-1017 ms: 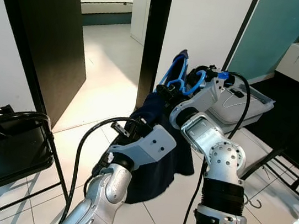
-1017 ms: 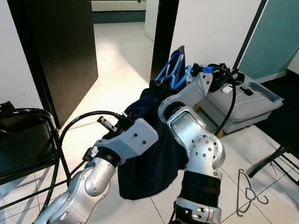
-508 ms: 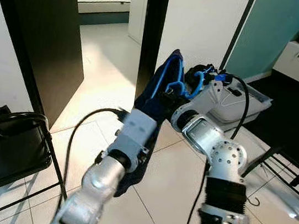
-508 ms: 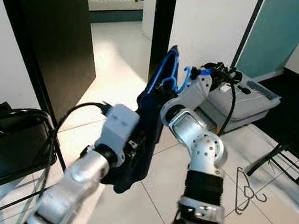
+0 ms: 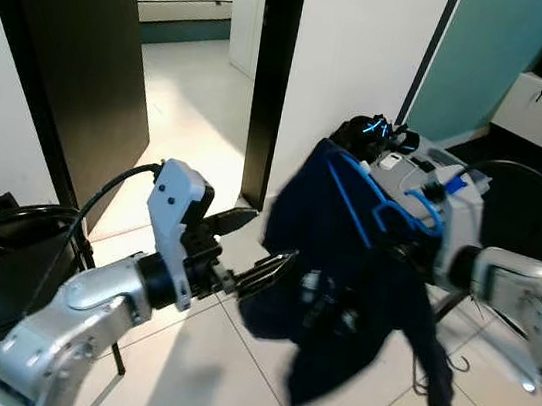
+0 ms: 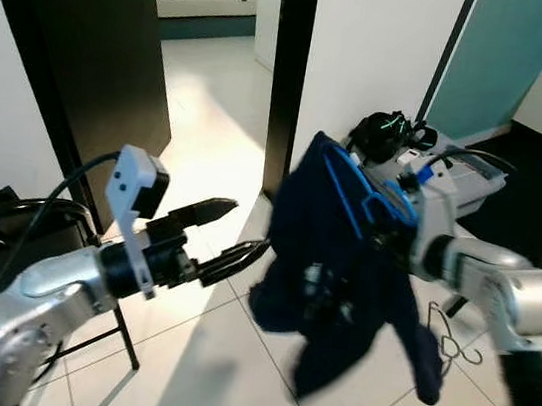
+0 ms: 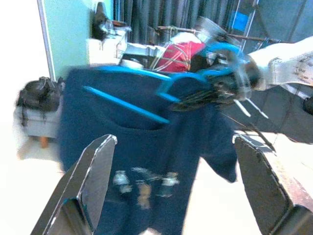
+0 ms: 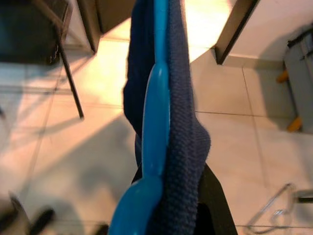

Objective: Hang hanger

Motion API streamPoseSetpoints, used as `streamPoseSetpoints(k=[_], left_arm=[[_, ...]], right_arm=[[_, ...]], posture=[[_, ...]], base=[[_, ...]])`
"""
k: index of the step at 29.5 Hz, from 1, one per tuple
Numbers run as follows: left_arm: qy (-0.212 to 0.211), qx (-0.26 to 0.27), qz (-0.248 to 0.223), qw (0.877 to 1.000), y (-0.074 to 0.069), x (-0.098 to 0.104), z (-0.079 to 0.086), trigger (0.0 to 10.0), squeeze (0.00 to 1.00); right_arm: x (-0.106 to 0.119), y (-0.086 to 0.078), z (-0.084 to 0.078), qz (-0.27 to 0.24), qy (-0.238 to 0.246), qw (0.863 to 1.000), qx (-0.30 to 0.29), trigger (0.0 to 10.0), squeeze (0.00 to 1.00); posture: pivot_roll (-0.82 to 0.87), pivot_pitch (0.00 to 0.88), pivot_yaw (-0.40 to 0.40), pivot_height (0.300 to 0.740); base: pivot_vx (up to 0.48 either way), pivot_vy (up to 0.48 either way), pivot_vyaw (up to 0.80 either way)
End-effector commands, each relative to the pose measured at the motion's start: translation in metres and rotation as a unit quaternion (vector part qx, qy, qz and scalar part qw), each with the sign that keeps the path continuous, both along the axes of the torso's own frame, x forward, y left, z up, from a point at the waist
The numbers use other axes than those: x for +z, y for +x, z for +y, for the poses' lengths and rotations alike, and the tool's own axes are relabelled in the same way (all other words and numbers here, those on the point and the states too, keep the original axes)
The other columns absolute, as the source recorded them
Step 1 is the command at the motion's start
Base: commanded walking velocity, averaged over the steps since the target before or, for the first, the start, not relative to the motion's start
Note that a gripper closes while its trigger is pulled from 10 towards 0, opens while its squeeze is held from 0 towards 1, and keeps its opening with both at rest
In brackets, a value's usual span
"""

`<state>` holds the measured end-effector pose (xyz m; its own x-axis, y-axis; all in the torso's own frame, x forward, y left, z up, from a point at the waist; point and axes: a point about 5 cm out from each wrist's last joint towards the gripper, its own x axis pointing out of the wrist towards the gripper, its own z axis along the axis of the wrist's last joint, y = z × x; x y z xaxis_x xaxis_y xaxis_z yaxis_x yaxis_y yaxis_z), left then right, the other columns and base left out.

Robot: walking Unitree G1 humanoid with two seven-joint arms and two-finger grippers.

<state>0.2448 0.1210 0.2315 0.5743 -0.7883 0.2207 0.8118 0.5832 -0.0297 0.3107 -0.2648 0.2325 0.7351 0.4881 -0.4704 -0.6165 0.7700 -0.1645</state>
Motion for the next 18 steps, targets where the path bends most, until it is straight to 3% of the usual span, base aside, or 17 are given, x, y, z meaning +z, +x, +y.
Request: streamPoseSetpoints(k=[1, 2, 3, 5, 6, 7, 8, 12, 13, 14, 15, 16, 18], left_arm=[[-0.006, -0.027, -0.013, 1.000, -0.003, 0.008, 0.000, 10.0, 1.00], [-0.003, -0.036, -0.017, 0.999, -0.004, 0.012, 0.003, 10.0, 1.00], [-0.003, -0.036, -0.017, 0.999, -0.004, 0.012, 0.003, 10.0, 1.00], [0.002, -0.049, -0.021, 0.999, -0.003, 0.019, 0.010, 10.0, 0.99], [0.002, -0.049, -0.021, 0.999, -0.003, 0.019, 0.010, 10.0, 0.99], [0.005, -0.058, -0.024, 0.998, -0.003, 0.022, 0.015, 10.0, 0.78], [0.003, -0.062, -0.027, 0.998, -0.003, 0.024, 0.015, 10.0, 0.60], [0.002, -0.067, -0.029, 0.997, -0.003, 0.025, 0.015, 10.0, 0.60], [-0.002, -0.082, -0.031, 0.996, -0.005, 0.026, 0.015, 10.0, 0.19], [-0.004, -0.094, -0.031, 0.995, -0.007, 0.028, 0.016, 10.0, 0.19], [-0.004, -0.105, -0.031, 0.994, -0.009, 0.029, 0.017, 10.0, 0.04], [0.000, -0.111, -0.032, 0.993, -0.010, 0.031, 0.021, 10.0, 0.00], [0.003, -0.112, -0.033, 0.993, -0.010, 0.033, 0.026, 10.0, 0.00]], right_arm=[[0.006, -0.004, 0.001, -0.014, -0.021, 0.998, 0.062, 0.0, 0.00], [0.012, -0.011, -0.002, -0.010, -0.023, 0.994, 0.103, 0.0, 0.00], [0.012, -0.011, -0.002, -0.010, -0.023, 0.994, 0.103, 0.0, 0.00], [0.027, -0.024, 0.004, 0.005, 0.008, 0.982, 0.190, 0.0, 0.00], [0.027, -0.024, 0.004, 0.005, 0.008, 0.982, 0.190, 0.0, 0.00], [0.036, -0.029, 0.008, 0.009, 0.035, 0.971, 0.238, 0.0, 0.00], [0.039, -0.028, 0.010, 0.003, 0.048, 0.968, 0.247, 0.0, 0.00], [0.041, -0.026, 0.011, -0.004, 0.059, 0.964, 0.258, 0.0, 0.00], [0.040, -0.027, 0.014, -0.001, 0.074, 0.959, 0.275, 0.0, 0.00], [0.040, -0.029, 0.015, 0.001, 0.083, 0.953, 0.291, 0.0, 0.00], [0.039, -0.030, 0.016, 0.005, 0.088, 0.948, 0.306, 0.0, 0.00], [0.038, -0.031, 0.015, 0.009, 0.092, 0.945, 0.315, 0.0, 0.00], [0.038, -0.031, 0.014, 0.012, 0.092, 0.943, 0.320, 0.0, 0.00]], posture=[[-0.03, 0.000, -0.029, 0.740], [-0.04, 0.000, -0.028, 0.740], [-0.04, 0.000, -0.028, 0.740], [-0.04, 0.000, -0.024, 0.740], [-0.04, 0.000, -0.024, 0.740], [-0.04, 0.000, -0.023, 0.740], [-0.04, 0.000, -0.023, 0.740], [-0.04, 0.000, -0.023, 0.740], [-0.03, 0.000, -0.023, 0.740], [-0.03, 0.000, -0.023, 0.740], [-0.03, 0.000, -0.023, 0.740], [-0.02, 0.000, -0.024, 0.740], [-0.02, 0.000, -0.024, 0.740]], base=[[0.000, 0.000, 0.00], [0.000, 0.000, 0.00], [0.000, 0.000, 0.00], [0.000, 0.000, 0.00], [0.000, 0.000, 0.00], [0.000, 0.000, 0.00], [0.000, 0.000, 0.00], [0.000, 0.000, 0.00], [0.000, 0.000, 0.00], [0.000, 0.000, 0.00], [0.000, 0.000, 0.00], [0.000, 0.000, 0.00], [0.000, 0.000, 0.00]])
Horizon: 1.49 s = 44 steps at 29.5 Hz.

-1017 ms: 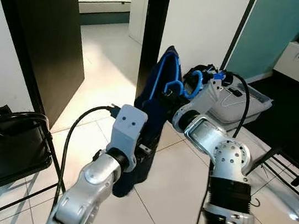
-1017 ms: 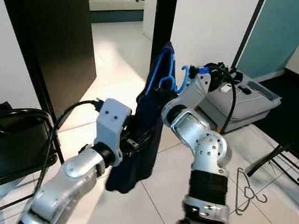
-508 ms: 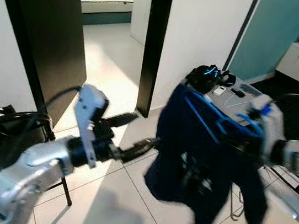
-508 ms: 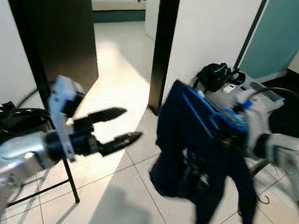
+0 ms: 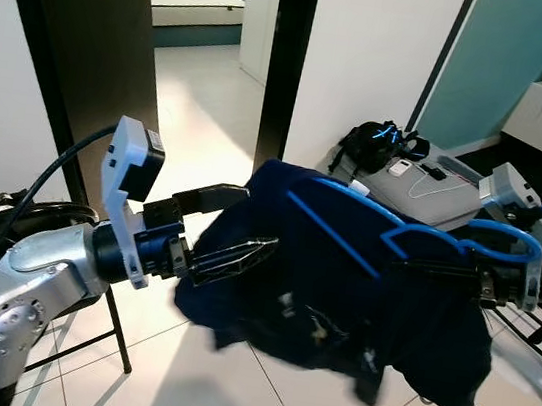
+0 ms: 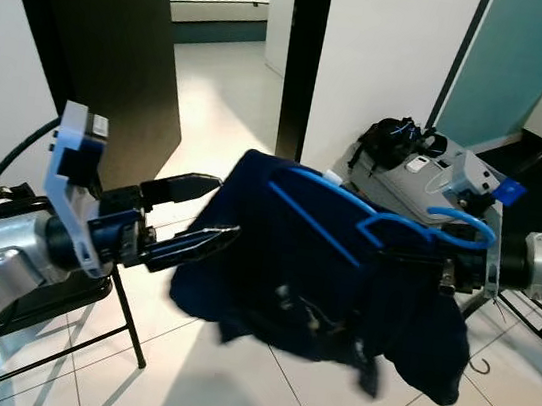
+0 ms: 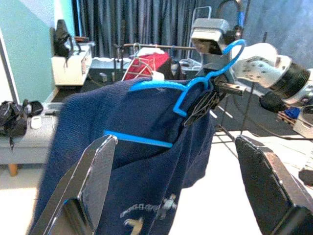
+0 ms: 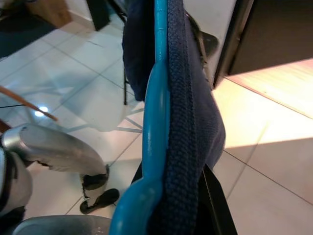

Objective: Hang hanger

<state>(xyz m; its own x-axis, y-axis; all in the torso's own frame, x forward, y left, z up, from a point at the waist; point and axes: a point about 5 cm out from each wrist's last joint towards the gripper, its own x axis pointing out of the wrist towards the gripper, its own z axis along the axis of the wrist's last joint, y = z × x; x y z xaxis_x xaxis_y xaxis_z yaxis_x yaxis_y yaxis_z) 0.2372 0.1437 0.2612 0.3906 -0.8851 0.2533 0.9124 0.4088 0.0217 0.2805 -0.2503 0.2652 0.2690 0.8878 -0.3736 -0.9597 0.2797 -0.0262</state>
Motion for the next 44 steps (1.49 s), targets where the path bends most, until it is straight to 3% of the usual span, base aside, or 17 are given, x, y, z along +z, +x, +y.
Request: streamPoseSetpoints(k=[1, 7, 13, 15, 16, 18, 19, 21, 24, 27, 33, 38, 39, 41, 44], left_arm=[[0.002, -0.004, -0.007, 1.000, -0.001, 0.008, 0.010, 10.0, 0.00], [-0.013, 0.017, -0.017, 1.000, 0.003, 0.017, 0.018, 10.0, 0.00], [-0.018, 0.042, -0.023, 0.999, 0.007, 0.016, 0.012, 10.0, 0.00], [-0.037, 0.104, -0.018, 0.994, 0.019, 0.014, 0.002, 10.0, 0.00], [-0.037, 0.104, -0.018, 0.994, 0.019, 0.014, 0.002, 10.0, 0.00], [-0.048, 0.195, -0.007, 0.980, 0.033, 0.008, -0.010, 10.0, 0.00], [-0.048, 0.195, -0.007, 0.980, 0.033, 0.008, -0.010, 10.0, 0.00], [-0.058, 0.259, -0.006, 0.964, 0.040, 0.004, -0.020, 10.0, 0.00], [-0.061, 0.283, -0.006, 0.957, 0.042, 0.002, -0.025, 10.0, 0.00], [-0.051, 0.332, -0.017, 0.942, 0.044, -0.002, -0.036, 10.0, 0.00], [-0.035, 0.382, -0.038, 0.923, 0.046, -0.002, -0.035, 10.0, 0.00], [-0.004, 0.455, -0.095, 0.885, 0.053, 0.006, -0.038, 10.0, 0.00], [-0.004, 0.455, -0.095, 0.885, 0.053, 0.006, -0.038, 10.0, 0.00], [0.015, 0.479, -0.118, 0.870, 0.054, 0.006, -0.039, 10.0, 0.00], [0.025, 0.493, -0.130, 0.860, 0.055, 0.006, -0.040, 10.0, 0.00]], right_arm=[[0.008, 0.000, -0.003, -0.015, 0.015, 1.000, 0.013, 0.0, 0.00], [0.016, 0.003, -0.006, -0.025, 0.043, 0.999, 0.010, 0.0, 0.00], [0.018, 0.005, -0.005, -0.032, 0.057, 0.998, 0.006, 0.0, 0.00], [0.017, 0.007, -0.003, -0.042, 0.069, 0.997, -0.003, 0.0, 0.00], [0.017, 0.007, -0.003, -0.042, 0.069, 0.997, -0.003, 0.0, 0.00], [0.017, 0.014, 0.001, -0.054, 0.074, 0.995, -0.026, 0.0, 0.00], [0.017, 0.014, 0.001, -0.054, 0.074, 0.995, -0.026, 0.0, 0.00], [0.012, 0.022, 0.008, -0.060, 0.071, 0.994, -0.054, 0.0, 0.00], [0.009, 0.025, 0.014, -0.061, 0.068, 0.994, -0.063, 0.0, 0.00], [0.005, 0.026, 0.031, -0.061, 0.076, 0.993, -0.061, 0.0, 0.00], [0.005, 0.026, 0.039, -0.061, 0.083, 0.993, -0.062, 0.0, 0.00], [0.004, 0.028, 0.050, -0.063, 0.092, 0.991, -0.074, 0.0, 0.00], [0.004, 0.028, 0.050, -0.063, 0.092, 0.991, -0.074, 0.0, 0.00], [0.004, 0.028, 0.052, -0.064, 0.094, 0.990, -0.078, 0.0, 0.00], [0.004, 0.028, 0.053, -0.064, 0.095, 0.990, -0.081, 0.0, 0.00]], posture=[[-0.02, 0.000, -0.024, 0.740], [-0.02, 0.000, -0.022, 0.740], [-0.02, 0.000, -0.021, 0.740], [-0.02, 0.000, -0.020, 0.740], [-0.02, 0.000, -0.020, 0.740], [-0.02, 0.000, -0.022, 0.740], [-0.02, 0.000, -0.022, 0.740], [-0.02, 0.000, -0.022, 0.740], [-0.01, 0.000, -0.024, 0.740], [-0.01, 0.000, -0.024, 0.740], [-0.01, 0.000, -0.024, 0.740], [-0.01, 0.000, -0.026, 0.740], [-0.01, 0.000, -0.026, 0.740], [-0.01, 0.000, -0.026, 0.740], [-0.01, 0.000, -0.026, 0.740]], base=[[0.000, 0.000, 0.00], [0.000, 0.000, 0.00], [0.000, 0.000, 0.00], [0.000, 0.000, 0.00], [0.000, 0.000, 0.00], [0.000, 0.000, 0.00], [0.000, 0.000, 0.00], [0.000, 0.000, 0.00], [0.000, 0.000, 0.00], [0.000, 0.000, 0.00], [0.000, 0.000, 0.00], [0.000, 0.000, 0.00], [0.000, 0.000, 0.00], [0.000, 0.000, 0.00], [0.000, 0.000, 0.00]])
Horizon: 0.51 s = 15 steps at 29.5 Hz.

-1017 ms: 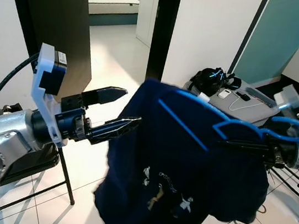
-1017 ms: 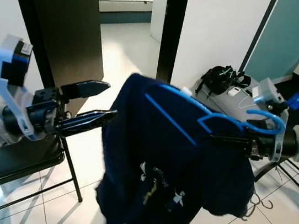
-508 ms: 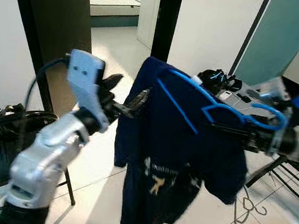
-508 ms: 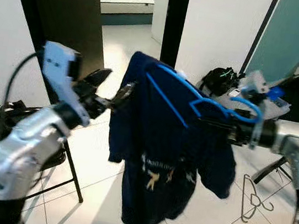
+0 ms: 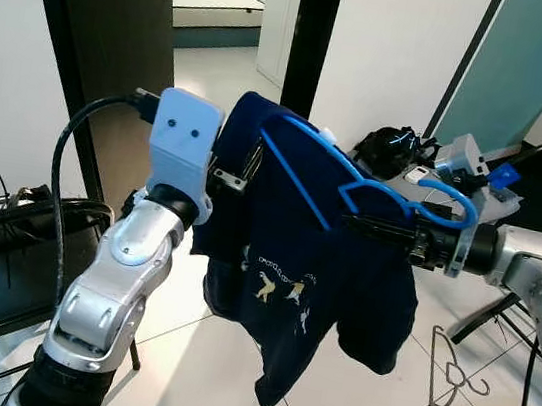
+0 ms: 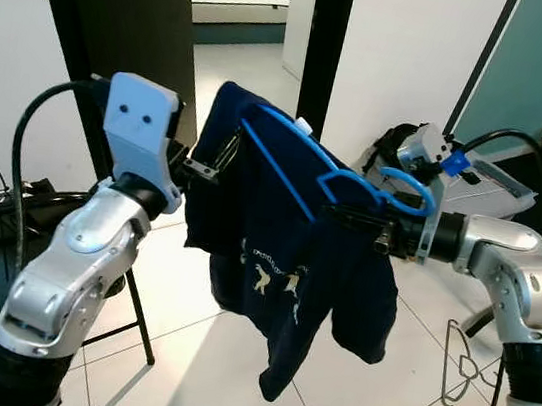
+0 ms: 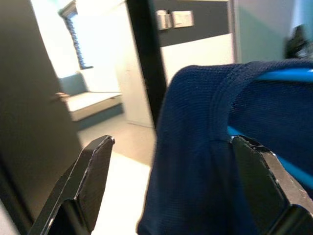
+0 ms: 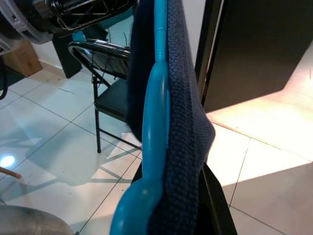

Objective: Hang hanger

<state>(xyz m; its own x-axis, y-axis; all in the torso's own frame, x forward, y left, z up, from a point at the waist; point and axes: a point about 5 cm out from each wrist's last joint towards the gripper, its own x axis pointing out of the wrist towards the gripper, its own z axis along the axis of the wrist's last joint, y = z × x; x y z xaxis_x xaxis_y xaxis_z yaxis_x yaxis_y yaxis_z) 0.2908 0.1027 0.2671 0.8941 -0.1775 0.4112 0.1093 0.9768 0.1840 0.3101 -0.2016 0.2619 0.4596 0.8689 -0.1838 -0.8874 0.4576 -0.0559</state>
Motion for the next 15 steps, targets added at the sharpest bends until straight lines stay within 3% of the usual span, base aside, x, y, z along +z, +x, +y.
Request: streamPoseSetpoints(k=[1, 6, 7, 9, 10, 15], left_arm=[[0.023, 0.030, -0.016, 0.999, 0.002, 0.001, 0.000, 10.0, 0.00], [0.028, 0.043, -0.034, 0.998, 0.003, 0.005, -0.006, 10.0, 0.00], [0.025, 0.043, -0.037, 0.998, 0.003, 0.004, -0.009, 8.9, 0.00], [0.024, 0.041, -0.037, 0.998, 0.002, 0.004, -0.011, 8.9, 0.00], [0.023, 0.038, -0.037, 0.998, 0.002, 0.004, -0.013, 0.4, 0.00], [0.020, 0.030, -0.040, 0.999, 0.000, 0.003, -0.018, 0.0, 0.00]], right_arm=[[0.007, -0.003, 0.006, -0.015, 0.009, 1.000, 0.008, 0.0, 0.00], [0.006, -0.003, 0.013, -0.013, 0.015, 1.000, 0.006, 0.0, 0.00], [0.005, -0.003, 0.016, -0.012, 0.017, 1.000, 0.002, 0.0, 0.00], [0.005, -0.002, 0.016, -0.012, 0.018, 1.000, -0.001, 0.0, 0.00], [0.005, -0.001, 0.017, -0.012, 0.017, 1.000, -0.005, 0.0, 0.00], [0.005, 0.001, 0.019, -0.012, 0.019, 1.000, -0.014, 0.0, 0.00]], posture=[[-0.02, 0.000, -0.026, 0.740], [-0.02, 0.000, -0.026, 0.740], [-0.02, 0.000, -0.025, 0.740], [-0.02, 0.000, -0.025, 0.740], [-0.02, 0.000, -0.025, 0.740], [-0.02, 0.000, -0.026, 0.740]], base=[[0.000, 0.000, 0.00], [0.000, 0.000, 0.00], [0.000, 0.000, 0.00], [0.000, 0.000, 0.00], [0.000, 0.000, 0.00], [0.000, 0.000, 0.00]])
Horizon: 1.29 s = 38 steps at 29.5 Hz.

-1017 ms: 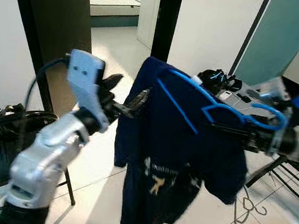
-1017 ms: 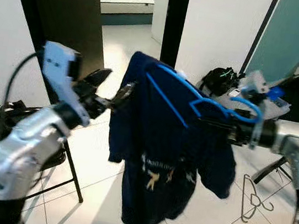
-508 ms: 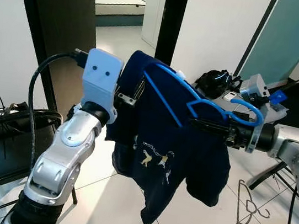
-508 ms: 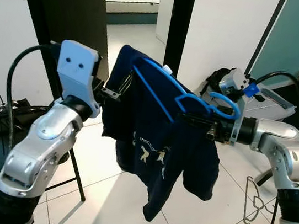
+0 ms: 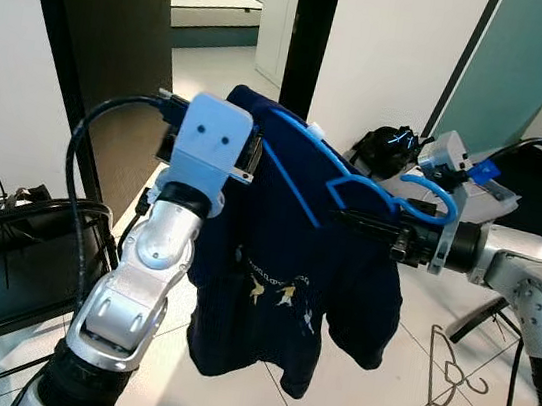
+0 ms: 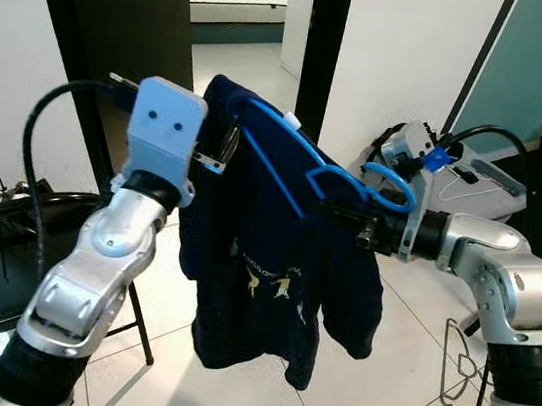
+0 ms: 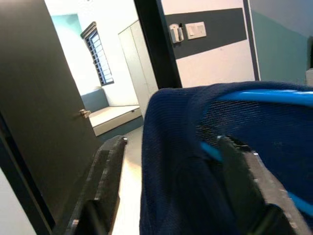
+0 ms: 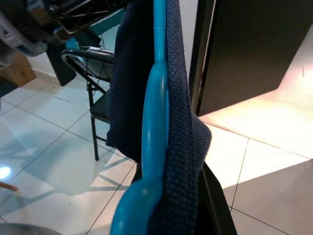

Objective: Hang hanger

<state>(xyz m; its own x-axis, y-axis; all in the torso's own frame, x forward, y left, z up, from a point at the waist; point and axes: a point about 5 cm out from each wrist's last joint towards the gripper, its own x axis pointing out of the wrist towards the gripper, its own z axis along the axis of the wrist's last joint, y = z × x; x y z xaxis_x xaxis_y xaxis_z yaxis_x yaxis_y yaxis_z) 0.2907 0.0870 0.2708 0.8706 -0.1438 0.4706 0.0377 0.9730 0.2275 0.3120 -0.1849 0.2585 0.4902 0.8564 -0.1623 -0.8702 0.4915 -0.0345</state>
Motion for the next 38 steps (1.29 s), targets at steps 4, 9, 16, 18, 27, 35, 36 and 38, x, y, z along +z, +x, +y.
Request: streamPoseSetpoints(k=[4, 9, 16, 18, 27, 35, 36, 38], left_arm=[[0.001, -0.001, -0.007, 1.000, 0.000, 0.000, -0.005, 0.0, 0.00], [0.002, -0.001, -0.008, 1.000, 0.001, -0.001, -0.005, 0.0, 0.00], [0.004, 0.001, -0.002, 1.000, 0.003, -0.004, -0.005, 0.0, 0.00], [0.004, 0.001, 0.000, 1.000, 0.004, -0.005, -0.006, 0.0, 0.00], [-0.001, 0.003, 0.009, 1.000, 0.005, -0.007, -0.007, 10.0, 1.00], [-0.003, 0.024, 0.015, 1.000, 0.009, -0.007, -0.002, 10.0, 0.00], [-0.004, 0.024, 0.017, 1.000, 0.009, -0.008, -0.002, 10.0, 0.00], [-0.003, 0.024, 0.017, 1.000, 0.010, -0.009, -0.003, 10.0, 0.00]], right_arm=[[0.008, 0.000, 0.003, -0.016, 0.003, 1.000, -0.003, 0.0, 0.00], [0.009, 0.001, 0.004, -0.017, 0.004, 1.000, -0.010, 0.0, 0.00], [0.010, -0.002, 0.008, -0.017, 0.007, 1.000, -0.002, 0.0, 0.00], [0.010, -0.003, 0.009, -0.017, 0.008, 1.000, 0.000, 0.0, 0.00], [0.011, -0.003, 0.011, -0.016, 0.009, 1.000, 0.004, 0.0, 0.00], [0.012, -0.005, 0.014, -0.016, 0.011, 1.000, 0.016, 0.0, 0.00], [0.012, -0.006, 0.015, -0.016, 0.012, 1.000, 0.018, 0.0, 0.00], [0.012, -0.009, 0.018, -0.015, 0.015, 0.999, 0.031, 0.0, 0.00]], posture=[[-0.02, 0.000, -0.026, 0.740], [-0.02, 0.000, -0.026, 0.740], [-0.02, 0.000, -0.025, 0.740], [-0.03, 0.000, -0.025, 0.740], [-0.03, 0.000, -0.024, 0.740], [-0.03, 0.000, -0.024, 0.740], [-0.03, 0.000, -0.024, 0.740], [-0.03, 0.000, -0.024, 0.740]], base=[[0.000, 0.000, 0.00], [0.000, 0.000, 0.00], [0.000, 0.000, 0.00], [0.000, 0.000, 0.00], [0.000, 0.000, 0.00], [0.000, 0.000, 0.00], [0.000, 0.000, 0.00], [0.000, 0.000, 0.00]])
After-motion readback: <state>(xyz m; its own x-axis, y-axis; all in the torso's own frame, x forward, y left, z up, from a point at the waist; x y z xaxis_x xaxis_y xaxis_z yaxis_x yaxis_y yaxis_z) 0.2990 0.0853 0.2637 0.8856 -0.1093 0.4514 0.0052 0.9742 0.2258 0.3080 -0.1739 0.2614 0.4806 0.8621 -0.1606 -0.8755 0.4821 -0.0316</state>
